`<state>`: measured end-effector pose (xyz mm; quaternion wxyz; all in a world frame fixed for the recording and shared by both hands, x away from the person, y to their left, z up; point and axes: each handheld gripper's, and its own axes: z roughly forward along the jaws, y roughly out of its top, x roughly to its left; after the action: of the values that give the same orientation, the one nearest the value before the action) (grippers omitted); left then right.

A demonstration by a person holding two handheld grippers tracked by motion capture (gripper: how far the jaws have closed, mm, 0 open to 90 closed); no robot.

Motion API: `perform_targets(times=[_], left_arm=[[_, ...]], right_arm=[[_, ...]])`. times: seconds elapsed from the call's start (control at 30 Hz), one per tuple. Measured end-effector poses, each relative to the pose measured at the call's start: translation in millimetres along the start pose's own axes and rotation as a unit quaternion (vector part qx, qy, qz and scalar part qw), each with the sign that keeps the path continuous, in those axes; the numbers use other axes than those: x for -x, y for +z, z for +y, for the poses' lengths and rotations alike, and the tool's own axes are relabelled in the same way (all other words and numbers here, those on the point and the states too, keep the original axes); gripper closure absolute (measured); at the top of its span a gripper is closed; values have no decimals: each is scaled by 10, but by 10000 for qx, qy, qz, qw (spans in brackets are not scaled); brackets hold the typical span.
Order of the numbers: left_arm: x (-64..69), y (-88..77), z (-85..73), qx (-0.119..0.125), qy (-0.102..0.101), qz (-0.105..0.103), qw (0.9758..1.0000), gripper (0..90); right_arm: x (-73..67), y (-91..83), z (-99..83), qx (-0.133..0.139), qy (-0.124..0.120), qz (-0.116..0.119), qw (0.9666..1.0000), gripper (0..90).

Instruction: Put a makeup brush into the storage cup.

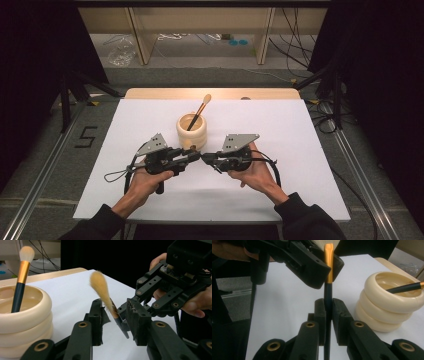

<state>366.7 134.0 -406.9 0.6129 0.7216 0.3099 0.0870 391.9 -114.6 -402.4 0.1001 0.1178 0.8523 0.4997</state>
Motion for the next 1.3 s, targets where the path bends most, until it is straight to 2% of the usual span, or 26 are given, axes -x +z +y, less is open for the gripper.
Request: perform_targets(times=[0.07, 0.17, 0.47, 0.6, 0.83, 1.0, 1.1, 1.13, 1.2, 1.3], left_arm=[[-8, -4, 5, 10, 56, -33, 10000, 691], [-8, -7, 5, 40, -101, -112, 9999, 718], [-10, -12, 12, 108, -176, -194, 9996, 805], [-8, -7, 15, 138, -139, -268, 9995, 830], [-6, -19, 21, 156, -105, -266, 9995, 840], [-7, -45, 43, 222, -133, -283, 9993, 841], [-12, -59, 54, 254, -116, -264, 9993, 841], [-24, -63, 61, 254, -25, -321, 9992, 842], [-21, -68, 61, 281, -112, -289, 9991, 842], [-20, -70, 61, 280, -125, -295, 9991, 841]], right_arm=[[-6, 3, 2, -3, 13, 19, 10000, 833], [-17, 7, 7, 22, 5, 41, 10000, 833], [-32, 11, 19, 120, 9, 39, 9999, 833], [-33, 12, 23, 133, 21, 58, 9999, 833], [-28, 18, 20, 173, 65, 127, 9997, 827], [-25, 60, -23, -25, 124, 140, 9998, 774], [-20, 82, -46, -108, 129, 157, 9997, 773], [-14, 83, -51, -146, 84, 160, 9997, 774], [-17, 98, -65, -207, 121, 221, 9995, 775], [-13, 123, -90, -276, 136, 241, 9992, 795]])
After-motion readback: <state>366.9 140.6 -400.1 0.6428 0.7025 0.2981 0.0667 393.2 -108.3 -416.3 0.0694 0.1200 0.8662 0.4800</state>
